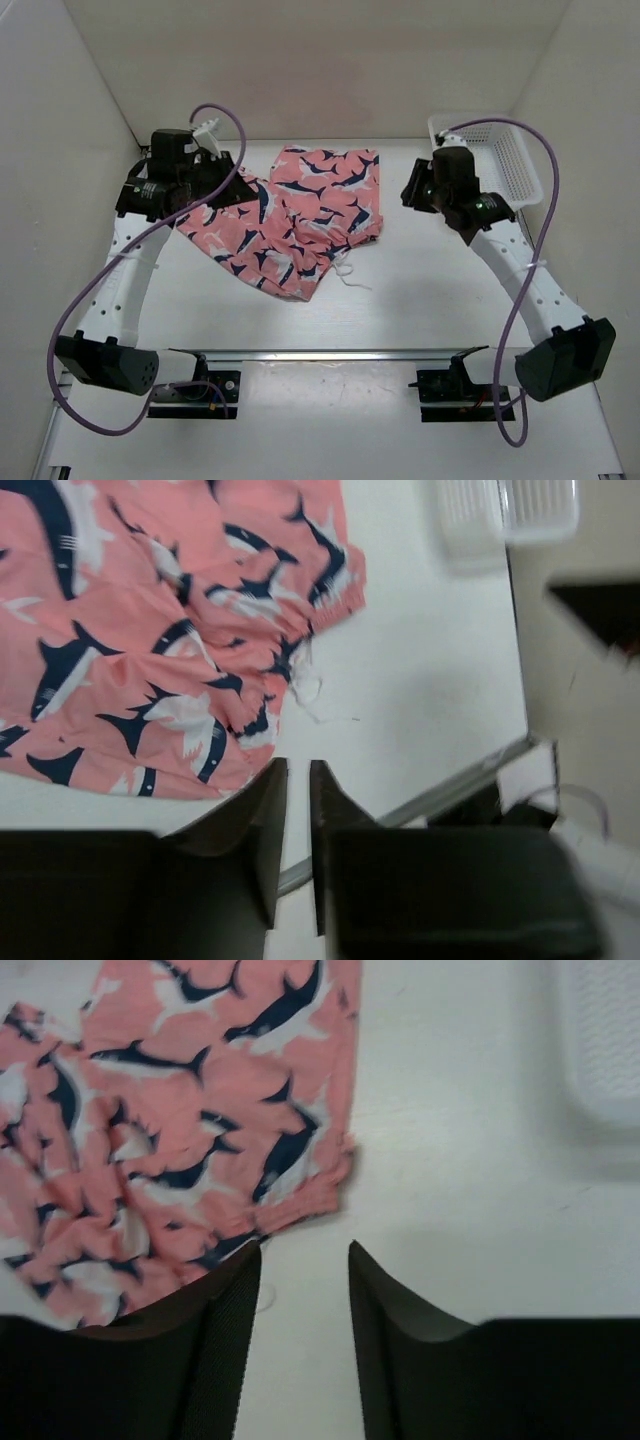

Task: Fold and stack the shorts
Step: Flatten the shorts out

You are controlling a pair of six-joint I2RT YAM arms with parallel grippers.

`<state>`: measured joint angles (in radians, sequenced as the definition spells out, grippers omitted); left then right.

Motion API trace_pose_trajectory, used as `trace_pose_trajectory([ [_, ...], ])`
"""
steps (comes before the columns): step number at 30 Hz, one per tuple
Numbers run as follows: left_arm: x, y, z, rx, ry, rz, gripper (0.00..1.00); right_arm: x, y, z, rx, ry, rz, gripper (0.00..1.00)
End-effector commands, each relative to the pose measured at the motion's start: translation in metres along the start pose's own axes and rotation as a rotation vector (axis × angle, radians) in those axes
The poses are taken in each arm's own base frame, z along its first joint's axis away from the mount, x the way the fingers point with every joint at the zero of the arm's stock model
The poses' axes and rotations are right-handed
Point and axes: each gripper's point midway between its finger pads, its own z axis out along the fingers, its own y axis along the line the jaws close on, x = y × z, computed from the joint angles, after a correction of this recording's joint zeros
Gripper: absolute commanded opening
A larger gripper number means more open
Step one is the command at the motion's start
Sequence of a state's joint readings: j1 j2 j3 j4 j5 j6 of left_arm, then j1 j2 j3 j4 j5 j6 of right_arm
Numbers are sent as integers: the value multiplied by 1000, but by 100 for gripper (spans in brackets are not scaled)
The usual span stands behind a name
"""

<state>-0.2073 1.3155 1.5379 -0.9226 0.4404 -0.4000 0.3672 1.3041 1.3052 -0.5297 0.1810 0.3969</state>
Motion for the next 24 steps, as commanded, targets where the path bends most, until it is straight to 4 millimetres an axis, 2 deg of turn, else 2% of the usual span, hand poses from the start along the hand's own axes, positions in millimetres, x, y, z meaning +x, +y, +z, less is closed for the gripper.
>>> trace_pose_trajectory([
  [1, -18, 31, -15, -146, -59, -12, 17, 53, 47, -16, -154, 132, 88, 27],
  [2, -20, 47, -15, -183, -63, -41, 14, 72, 57, -17, -182, 184, 90, 13],
  [3, -14, 62, -9, -220, -44, -84, 14, 110, 76, -23, -234, 287, 100, 11],
  [4, -13, 79, -6, -279, -43, -123, 16, 130, 89, -26, -268, 342, 98, 13],
  [5, -10, 91, -7, -312, -43, -156, 23, 147, 102, -29, -306, 385, 95, 21],
  [6, -2, 115, -4, -359, -26, -237, 33, 175, 129, -37, -366, 443, 53, 36],
  [7, 3, 126, -2, -369, -7, -272, 36, 190, 142, -41, -388, 477, 33, 48],
  [8, 8, 135, -3, -373, -1, -320, 45, 205, 154, -45, -402, 514, 6, 71],
  [9, 8, 151, -8, -387, -15, -365, 56, 238, 163, -44, -368, 583, -76, 74],
  [10, 18, 160, -6, -385, 3, -410, 65, 234, 181, -45, -393, 566, -140, 76],
  [11, 20, 163, -6, -364, 5, -433, 65, 256, 184, -32, -341, 605, -214, 78],
  [12, 20, 171, -13, -375, -15, -469, 65, 270, 193, -34, -328, 612, -292, 78],
  [13, 19, 174, -16, -379, -30, -472, 65, 276, 187, -29, -266, 623, -359, 78],
  [14, 19, 174, -16, -379, -30, -472, 65, 277, 196, -10, -223, 589, -430, 82],
  [16, 18, 172, -18, -377, -39, -477, 65, 283, 199, 2, -179, 585, -510, 82],
  [17, 18, 172, -18, -377, -39, -476, 65, 285, 208, 16, -174, 572, -551, 83],
  [19, 19, 173, -21, -381, -46, -482, 65, 286, 207, 31, -135, 549, -597, 83],
  [21, 19, 173, -21, -381, -46, -482, 65, 293, 205, 50, -102, 558, -632, 77],
  [24, 19, 173, -21, -381, -46, -482, 65, 294, 186, 68, -4, 546, -650, 67],
])
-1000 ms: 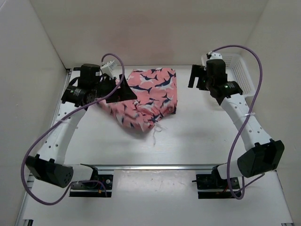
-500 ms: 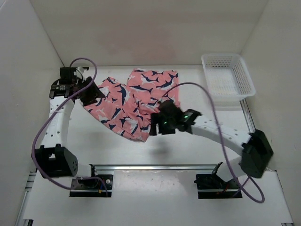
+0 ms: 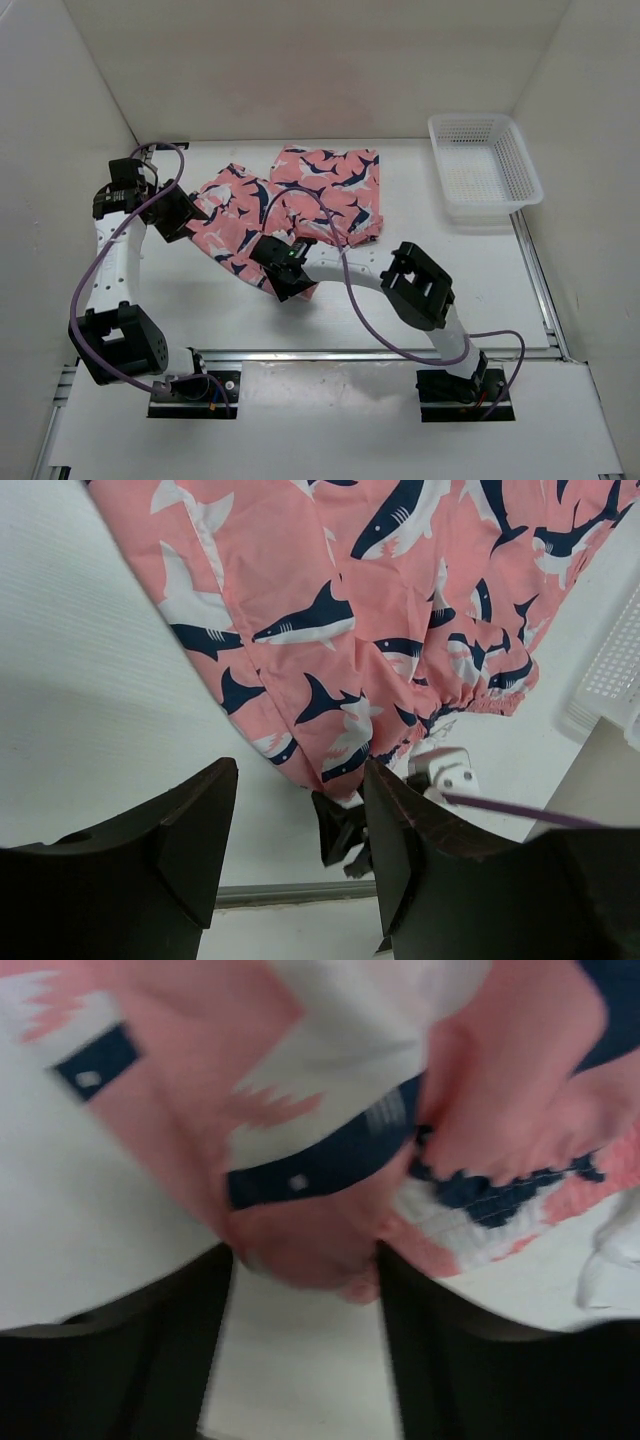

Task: Fold and stack the shorts
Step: Flatten the shorts out

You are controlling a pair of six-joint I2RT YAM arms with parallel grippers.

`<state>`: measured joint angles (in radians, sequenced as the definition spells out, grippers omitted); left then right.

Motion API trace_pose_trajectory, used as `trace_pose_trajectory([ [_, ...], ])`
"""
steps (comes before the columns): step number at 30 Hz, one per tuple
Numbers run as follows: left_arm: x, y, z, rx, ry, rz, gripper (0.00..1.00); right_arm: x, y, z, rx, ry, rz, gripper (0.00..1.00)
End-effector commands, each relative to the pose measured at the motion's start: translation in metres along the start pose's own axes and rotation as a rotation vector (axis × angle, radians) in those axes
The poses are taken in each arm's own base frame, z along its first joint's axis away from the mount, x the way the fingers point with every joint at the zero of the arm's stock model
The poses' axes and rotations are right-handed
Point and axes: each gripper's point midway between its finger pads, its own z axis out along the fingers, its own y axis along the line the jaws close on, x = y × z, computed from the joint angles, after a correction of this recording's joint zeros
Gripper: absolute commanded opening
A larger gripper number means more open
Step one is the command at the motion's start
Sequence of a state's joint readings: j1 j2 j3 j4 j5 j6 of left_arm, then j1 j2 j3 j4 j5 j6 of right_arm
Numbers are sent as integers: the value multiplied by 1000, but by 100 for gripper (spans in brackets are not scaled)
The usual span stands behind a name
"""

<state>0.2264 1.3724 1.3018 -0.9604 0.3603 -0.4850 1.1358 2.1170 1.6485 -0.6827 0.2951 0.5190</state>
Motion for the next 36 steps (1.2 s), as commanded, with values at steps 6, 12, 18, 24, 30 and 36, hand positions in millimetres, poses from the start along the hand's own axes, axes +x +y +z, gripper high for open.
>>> trace_pose_trajectory([
  [6, -5, -11, -12, 45, -37, 15, 65, 26, -72, 9, 232, 43, 26, 5],
  [12, -1, -7, -7, 36, -20, 7, 60, 66, -120, -36, 343, -5, 121, 0],
  [18, 8, 6, 13, 13, 25, -12, 56, 133, -176, -77, 484, 24, 279, 75],
  [24, 46, 46, 35, -98, 120, -61, 64, 149, -172, -95, 404, 28, 432, 100],
  [30, 77, 86, 56, -223, 177, -112, 73, 138, -144, -117, 129, -44, 621, 98],
  [36, 74, 100, 84, -297, 217, -116, 71, 111, -135, -129, -216, -107, 952, 96],
])
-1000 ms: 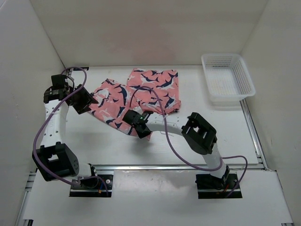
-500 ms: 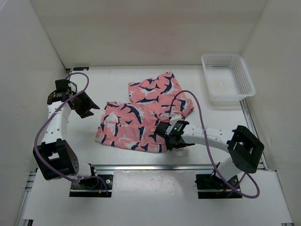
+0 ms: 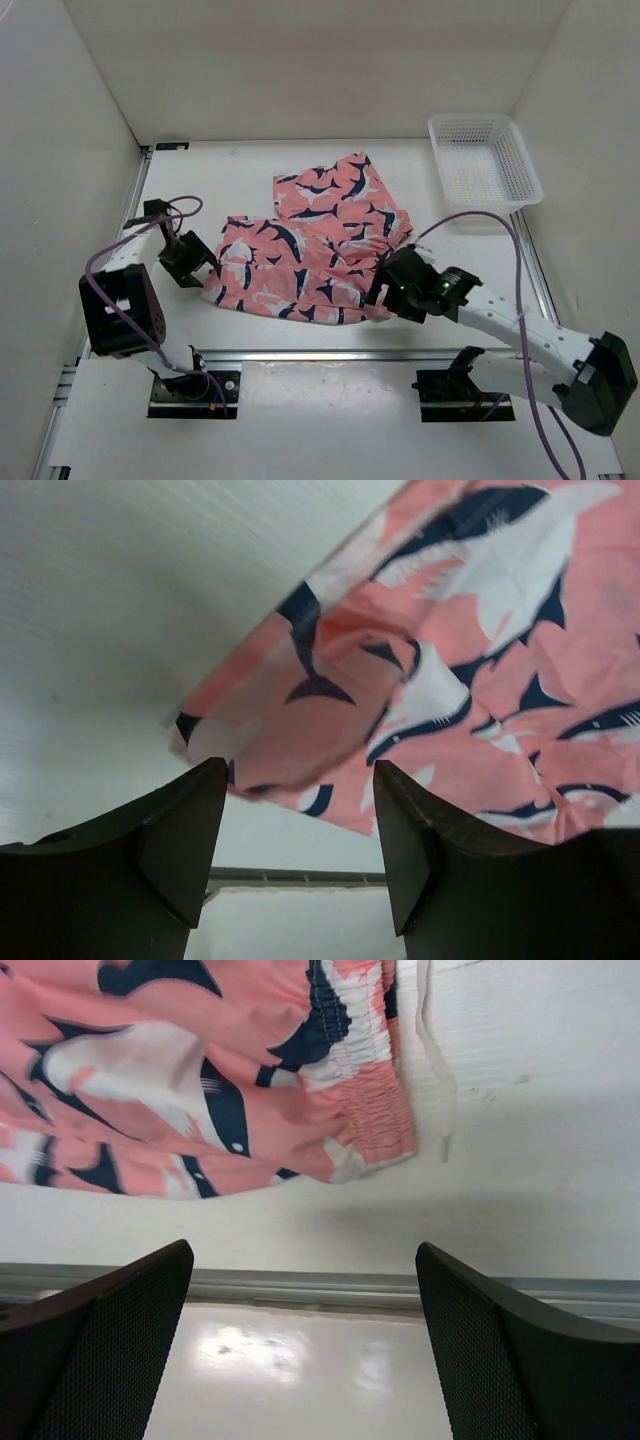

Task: Fold and stack the shorts
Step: Flatten the shorts out

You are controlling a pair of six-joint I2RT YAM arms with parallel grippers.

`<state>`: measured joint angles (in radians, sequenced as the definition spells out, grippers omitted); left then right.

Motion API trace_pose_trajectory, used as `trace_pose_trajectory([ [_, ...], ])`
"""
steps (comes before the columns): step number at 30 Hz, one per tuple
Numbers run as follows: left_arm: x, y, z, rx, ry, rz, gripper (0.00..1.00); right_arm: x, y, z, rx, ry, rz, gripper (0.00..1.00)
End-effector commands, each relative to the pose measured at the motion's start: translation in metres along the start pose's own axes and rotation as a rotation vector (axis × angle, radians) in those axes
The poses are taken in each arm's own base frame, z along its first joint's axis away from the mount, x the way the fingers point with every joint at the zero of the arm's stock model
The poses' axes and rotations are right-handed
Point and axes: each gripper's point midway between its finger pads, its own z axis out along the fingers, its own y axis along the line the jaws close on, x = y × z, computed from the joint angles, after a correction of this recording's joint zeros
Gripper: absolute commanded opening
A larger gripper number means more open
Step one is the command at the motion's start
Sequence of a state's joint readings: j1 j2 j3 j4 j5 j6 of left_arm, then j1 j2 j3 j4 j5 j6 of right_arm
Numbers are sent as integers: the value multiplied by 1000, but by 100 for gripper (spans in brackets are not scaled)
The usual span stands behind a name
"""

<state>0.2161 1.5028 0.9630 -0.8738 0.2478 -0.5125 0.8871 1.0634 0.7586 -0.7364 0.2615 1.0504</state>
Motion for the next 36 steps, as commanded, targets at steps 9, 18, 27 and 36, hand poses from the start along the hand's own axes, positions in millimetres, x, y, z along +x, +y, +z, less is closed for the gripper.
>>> trace_pose_trajectory([
  [9, -6, -1, 32, -28, 42, 3, 10, -3, 10, 23, -376, 223, 595, 90],
  [18, -9, -18, 10, 54, -14, 26, 10, 0, 0, 58, -297, 230, 699, 55],
  [27, -30, -51, -16, 164, -66, 58, 10, -77, 9, 58, -239, 37, 578, 0],
  [36, -128, -182, -169, 474, -382, 189, 10, -303, 68, -28, -370, -328, 402, 0],
])
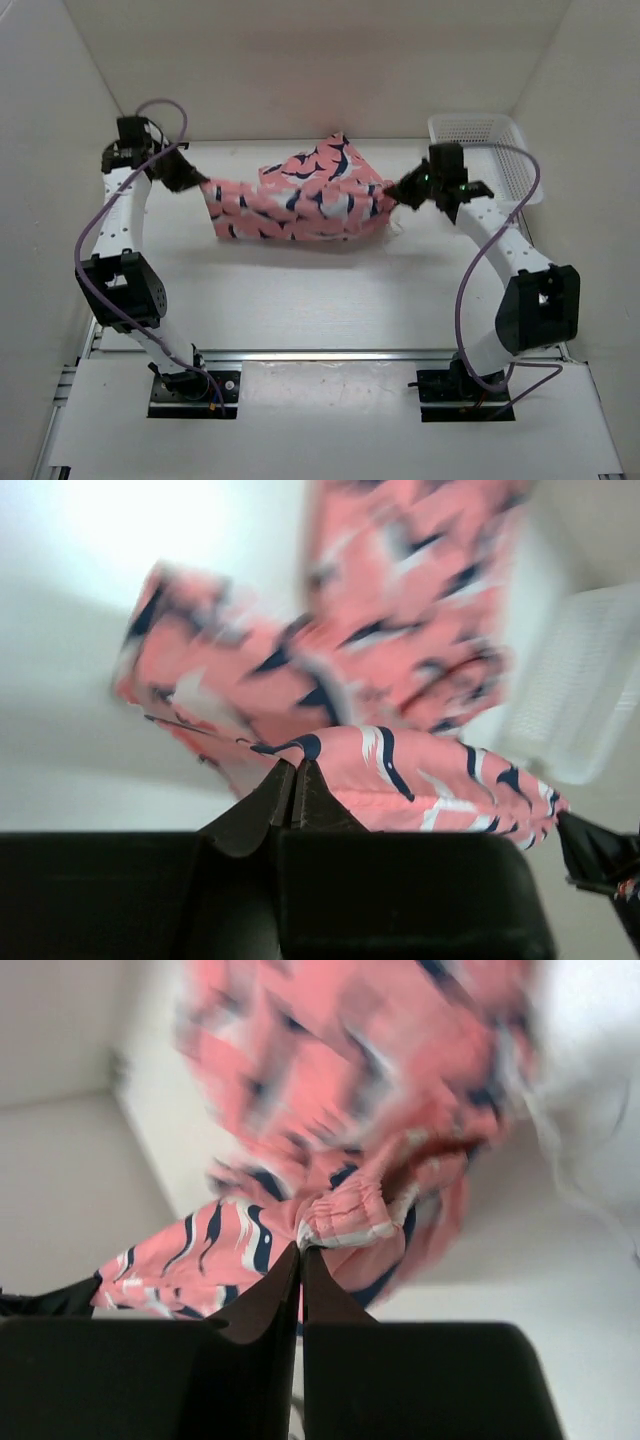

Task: Fold and stack the shorts
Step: Flatten the shorts out

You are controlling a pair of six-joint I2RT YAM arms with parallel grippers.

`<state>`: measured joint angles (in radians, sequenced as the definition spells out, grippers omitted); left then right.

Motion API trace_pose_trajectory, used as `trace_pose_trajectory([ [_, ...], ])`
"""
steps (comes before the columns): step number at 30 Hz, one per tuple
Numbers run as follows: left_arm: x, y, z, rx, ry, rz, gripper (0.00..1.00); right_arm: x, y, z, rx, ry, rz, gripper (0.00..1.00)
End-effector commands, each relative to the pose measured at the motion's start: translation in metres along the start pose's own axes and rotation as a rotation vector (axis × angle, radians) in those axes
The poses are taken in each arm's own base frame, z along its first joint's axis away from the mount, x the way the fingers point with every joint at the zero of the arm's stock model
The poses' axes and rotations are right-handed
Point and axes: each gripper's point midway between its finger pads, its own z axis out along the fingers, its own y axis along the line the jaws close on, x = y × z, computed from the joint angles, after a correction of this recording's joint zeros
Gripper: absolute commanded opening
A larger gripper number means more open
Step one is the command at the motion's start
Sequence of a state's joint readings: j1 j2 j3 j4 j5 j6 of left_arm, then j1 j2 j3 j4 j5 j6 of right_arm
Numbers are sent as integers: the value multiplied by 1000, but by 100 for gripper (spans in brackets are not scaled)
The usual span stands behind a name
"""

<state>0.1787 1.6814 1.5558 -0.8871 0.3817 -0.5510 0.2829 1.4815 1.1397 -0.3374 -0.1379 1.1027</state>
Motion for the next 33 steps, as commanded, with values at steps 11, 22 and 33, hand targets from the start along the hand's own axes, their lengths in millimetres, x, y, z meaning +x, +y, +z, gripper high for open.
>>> trace_pose_trajectory([
  [11, 6, -69, -111, 187, -259, 181, 10, -29, 9, -63, 9, -325, -380, 0],
  [22, 128, 65, -19, -76, 95, -69, 47, 73, -143, -36, 256, -110, -228, 75],
  [33, 177, 136, 20, -377, 243, -221, 87, 96, -118, -47, 107, 58, -54, 75],
])
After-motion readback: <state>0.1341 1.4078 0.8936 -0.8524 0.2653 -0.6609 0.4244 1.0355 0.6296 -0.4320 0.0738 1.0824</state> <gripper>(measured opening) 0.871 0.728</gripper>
